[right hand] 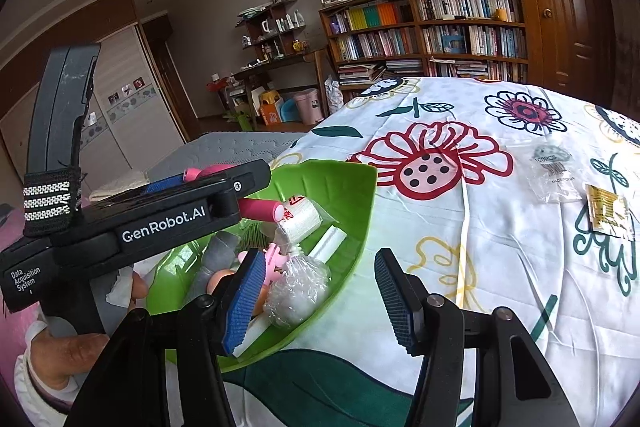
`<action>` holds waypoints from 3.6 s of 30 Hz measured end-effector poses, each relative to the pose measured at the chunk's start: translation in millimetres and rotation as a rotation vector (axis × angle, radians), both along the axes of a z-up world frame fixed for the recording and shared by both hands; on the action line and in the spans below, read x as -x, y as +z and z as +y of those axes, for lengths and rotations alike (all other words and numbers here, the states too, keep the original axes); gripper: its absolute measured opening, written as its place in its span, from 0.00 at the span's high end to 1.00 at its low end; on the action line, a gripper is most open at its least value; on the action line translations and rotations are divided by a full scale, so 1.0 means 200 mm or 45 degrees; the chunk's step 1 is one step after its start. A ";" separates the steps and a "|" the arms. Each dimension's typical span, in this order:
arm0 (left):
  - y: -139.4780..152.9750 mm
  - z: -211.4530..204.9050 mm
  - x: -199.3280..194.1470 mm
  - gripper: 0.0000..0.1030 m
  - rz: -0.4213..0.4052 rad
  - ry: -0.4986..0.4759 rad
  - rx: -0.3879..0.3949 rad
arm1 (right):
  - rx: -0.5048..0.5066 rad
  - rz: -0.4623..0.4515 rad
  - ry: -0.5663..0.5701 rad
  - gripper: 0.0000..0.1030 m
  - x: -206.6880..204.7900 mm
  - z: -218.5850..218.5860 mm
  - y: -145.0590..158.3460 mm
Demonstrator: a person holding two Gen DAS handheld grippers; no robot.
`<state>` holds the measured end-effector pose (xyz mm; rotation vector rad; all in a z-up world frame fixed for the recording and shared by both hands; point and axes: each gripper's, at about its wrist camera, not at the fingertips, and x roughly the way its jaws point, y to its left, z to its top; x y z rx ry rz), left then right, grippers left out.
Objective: Organize soft objects
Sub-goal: 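Open the right tool to drop the pink foam piece into the bowl while the left tool holds the curler, then move the right tool to the yellow sachet while the left tool holds the curler tube, then close the right tool on the yellow sachet and lift it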
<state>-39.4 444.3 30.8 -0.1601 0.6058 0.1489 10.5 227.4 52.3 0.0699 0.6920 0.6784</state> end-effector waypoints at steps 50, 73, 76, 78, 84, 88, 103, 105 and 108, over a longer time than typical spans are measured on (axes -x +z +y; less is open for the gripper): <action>-0.05 -0.61 -0.10 0.19 0.091 -0.312 -0.125 | 0.220 0.131 -0.589 0.18 -0.42 -0.93 -0.16; -0.12 -0.79 -0.24 0.19 0.161 -0.401 -0.131 | 0.453 0.157 -0.546 0.10 -0.74 -0.86 -0.21; -0.13 -0.81 -0.26 0.19 0.172 -0.402 -0.130 | 0.456 0.157 -0.541 0.10 -0.75 -0.86 -0.21; -0.13 -0.81 -0.27 0.19 0.179 -0.402 -0.127 | 0.460 0.151 -0.543 0.14 -0.75 -0.87 -0.21; -0.15 -0.84 -0.29 0.19 0.195 -0.409 -0.125 | 0.424 0.133 -0.585 0.42 -0.73 -0.93 -0.19; -0.15 -0.85 -0.30 0.19 0.206 -0.417 -0.114 | 0.354 0.142 -0.597 0.59 -0.72 -1.00 -0.18; -0.16 -0.90 -0.32 0.19 0.228 -0.437 -0.085 | 0.198 0.179 -0.457 0.62 -0.63 -1.07 -0.18; -0.16 -0.91 -0.33 0.19 0.230 -0.441 -0.087 | 0.192 0.179 -0.420 0.61 -0.63 -1.04 -0.18; -0.17 -0.91 -0.32 0.19 0.229 -0.441 -0.089 | 0.137 0.203 -0.304 0.61 -0.62 -0.98 -0.18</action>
